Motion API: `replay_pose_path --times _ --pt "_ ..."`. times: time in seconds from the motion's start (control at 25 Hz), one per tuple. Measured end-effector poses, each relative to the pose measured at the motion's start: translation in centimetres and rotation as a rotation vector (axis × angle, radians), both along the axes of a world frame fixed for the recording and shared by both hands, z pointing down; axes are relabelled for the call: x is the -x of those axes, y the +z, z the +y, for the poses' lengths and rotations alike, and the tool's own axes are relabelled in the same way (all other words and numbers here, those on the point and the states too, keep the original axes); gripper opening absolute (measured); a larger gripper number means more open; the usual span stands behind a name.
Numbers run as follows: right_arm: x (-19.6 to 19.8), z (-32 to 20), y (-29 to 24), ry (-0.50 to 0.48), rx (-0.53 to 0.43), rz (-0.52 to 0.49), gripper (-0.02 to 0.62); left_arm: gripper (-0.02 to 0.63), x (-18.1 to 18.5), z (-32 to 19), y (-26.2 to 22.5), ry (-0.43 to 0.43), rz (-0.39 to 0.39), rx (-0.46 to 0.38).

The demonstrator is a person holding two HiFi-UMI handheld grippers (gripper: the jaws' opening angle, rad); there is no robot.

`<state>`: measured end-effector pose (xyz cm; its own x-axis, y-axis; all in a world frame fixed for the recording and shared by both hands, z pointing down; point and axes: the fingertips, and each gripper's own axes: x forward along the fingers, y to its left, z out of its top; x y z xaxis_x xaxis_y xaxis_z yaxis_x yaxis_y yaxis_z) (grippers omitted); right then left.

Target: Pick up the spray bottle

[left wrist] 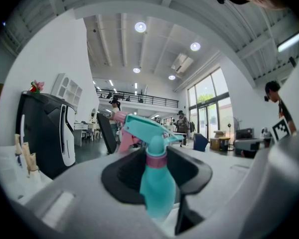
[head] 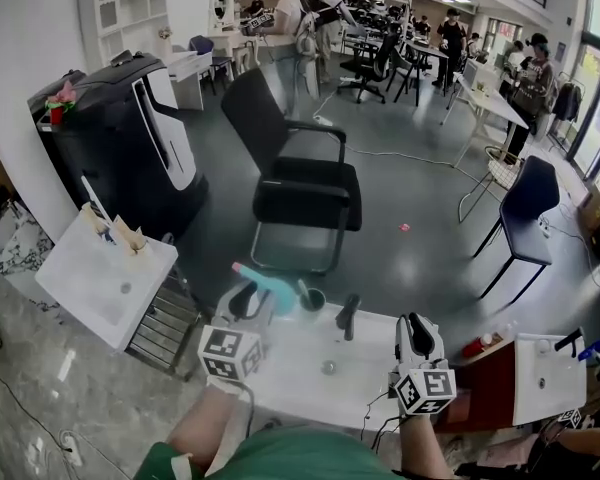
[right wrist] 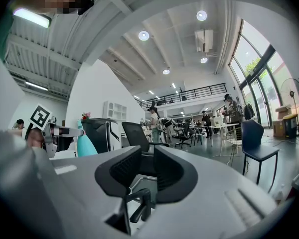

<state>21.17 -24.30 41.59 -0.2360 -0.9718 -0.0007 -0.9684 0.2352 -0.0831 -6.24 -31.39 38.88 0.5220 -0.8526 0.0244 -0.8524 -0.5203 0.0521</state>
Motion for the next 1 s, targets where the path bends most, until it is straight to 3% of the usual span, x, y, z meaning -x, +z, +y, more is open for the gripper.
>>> replay_pose_path --times 1.0 --pt "0.8 -1.1 0.5 0.004 0.008 0.011 0.077 0.132 1.1 -1.4 0.8 -0.005 -0.007 0.015"
